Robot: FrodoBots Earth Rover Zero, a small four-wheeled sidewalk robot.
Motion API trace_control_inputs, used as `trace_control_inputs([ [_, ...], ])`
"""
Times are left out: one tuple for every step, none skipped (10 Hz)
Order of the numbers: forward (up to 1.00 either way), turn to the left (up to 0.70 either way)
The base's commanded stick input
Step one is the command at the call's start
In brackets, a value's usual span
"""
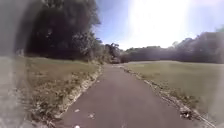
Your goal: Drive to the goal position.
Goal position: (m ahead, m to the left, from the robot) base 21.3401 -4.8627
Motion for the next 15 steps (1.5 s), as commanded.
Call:
trace_control_inputs([
  [1.0, 0.07],
  [1.0, 0.03],
  [1.0, 0.0],
  [1.0, 0.0],
  [1.0, 0.0],
  [1.0, 0.07],
  [1.0, 0.02],
  [1.0, 0.0],
  [1.0, 0.0],
  [1.0, 0.02],
  [1.0, 0.1],
  [1.0, 0.02],
  [1.0, 0.0],
  [1.0, 0.0],
  [1.0, 0.0],
])
